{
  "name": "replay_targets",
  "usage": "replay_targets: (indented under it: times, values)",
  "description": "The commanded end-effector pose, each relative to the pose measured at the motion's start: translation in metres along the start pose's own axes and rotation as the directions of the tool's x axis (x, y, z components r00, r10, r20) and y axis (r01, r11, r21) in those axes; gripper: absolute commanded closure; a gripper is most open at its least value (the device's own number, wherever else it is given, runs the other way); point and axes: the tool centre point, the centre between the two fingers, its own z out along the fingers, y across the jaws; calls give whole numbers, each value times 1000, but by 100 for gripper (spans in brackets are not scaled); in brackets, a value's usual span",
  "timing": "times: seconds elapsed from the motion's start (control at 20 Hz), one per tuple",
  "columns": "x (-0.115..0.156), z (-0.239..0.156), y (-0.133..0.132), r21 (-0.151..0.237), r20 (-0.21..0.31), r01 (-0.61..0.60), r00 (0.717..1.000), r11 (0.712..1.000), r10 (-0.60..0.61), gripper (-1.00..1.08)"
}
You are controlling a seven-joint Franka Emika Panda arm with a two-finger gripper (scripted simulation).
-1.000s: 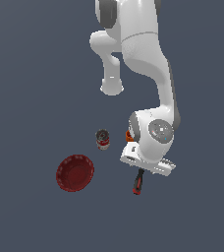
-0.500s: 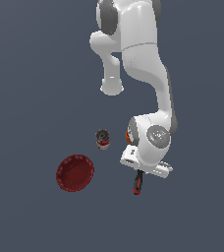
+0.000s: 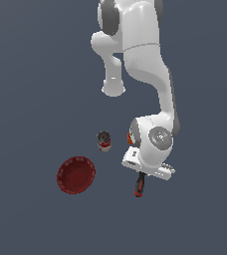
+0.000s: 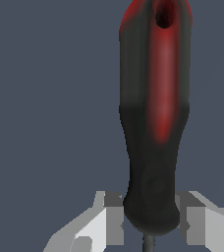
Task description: Pick up a designated object from a clutter of objects.
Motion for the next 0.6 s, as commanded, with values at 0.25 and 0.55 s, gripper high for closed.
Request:
replay_targets:
  times: [0.25,0.55]
  values:
    - [-6,-9,0,0,0,0,1000,1000,0,108]
    - [-21,-32,0,0,0,0,1000,1000,0,108]
